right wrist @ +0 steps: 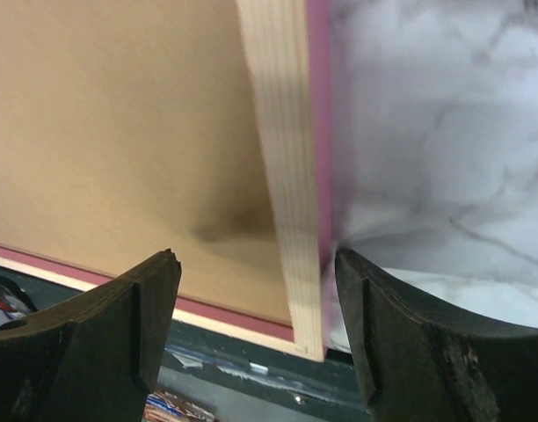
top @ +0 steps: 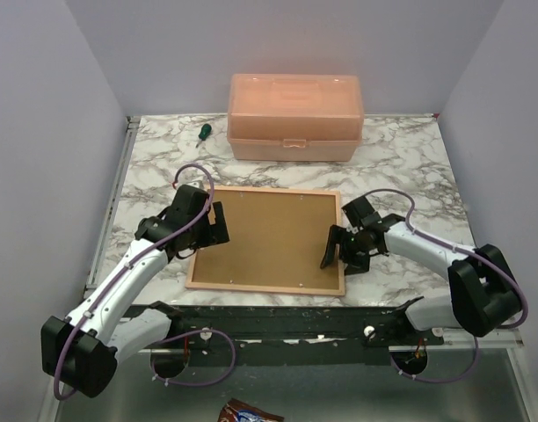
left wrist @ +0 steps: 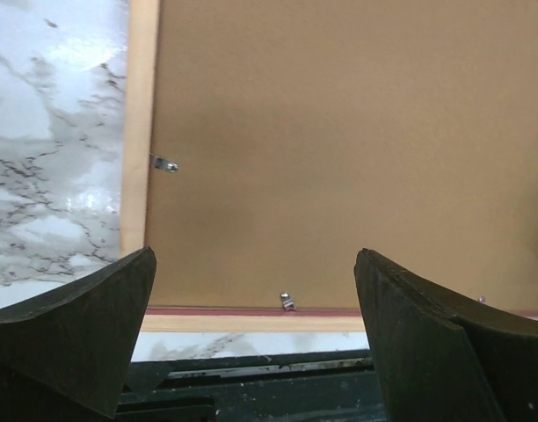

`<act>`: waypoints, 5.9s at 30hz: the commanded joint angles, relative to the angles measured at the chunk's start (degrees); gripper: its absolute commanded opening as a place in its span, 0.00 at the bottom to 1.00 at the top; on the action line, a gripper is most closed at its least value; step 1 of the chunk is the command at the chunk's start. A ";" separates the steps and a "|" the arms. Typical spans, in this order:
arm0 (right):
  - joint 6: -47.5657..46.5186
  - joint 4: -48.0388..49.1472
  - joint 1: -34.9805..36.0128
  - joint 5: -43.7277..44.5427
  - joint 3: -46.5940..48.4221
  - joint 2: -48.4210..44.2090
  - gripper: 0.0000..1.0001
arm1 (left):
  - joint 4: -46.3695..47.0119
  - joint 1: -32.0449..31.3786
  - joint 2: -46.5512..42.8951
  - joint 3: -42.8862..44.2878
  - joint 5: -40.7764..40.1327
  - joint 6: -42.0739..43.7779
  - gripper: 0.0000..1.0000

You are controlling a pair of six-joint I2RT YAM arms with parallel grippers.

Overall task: Put the photo into the frame
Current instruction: Turn over the photo frame at the center of the board.

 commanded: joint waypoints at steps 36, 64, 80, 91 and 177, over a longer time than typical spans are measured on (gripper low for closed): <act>0.14 -23.31 5.17 -3.29 17.97 -4.65 0.00 | 12.55 -39.63 1.45 5.06 -4.97 21.00 0.98; 0.54 -27.17 5.22 -7.80 26.00 -6.99 0.00 | 10.76 -56.51 23.82 9.31 -44.17 25.50 0.55; -5.36 -22.85 5.20 3.19 35.81 -10.32 0.99 | 2.77 -57.35 17.05 12.86 -45.23 26.61 0.15; -22.32 -8.31 5.21 2.56 37.57 -14.55 0.99 | -2.57 -57.71 7.88 15.68 -42.99 25.80 0.12; -20.67 26.04 6.89 -29.27 18.68 -8.04 0.01 | 7.22 -39.38 -8.70 19.34 -5.91 0.15 0.96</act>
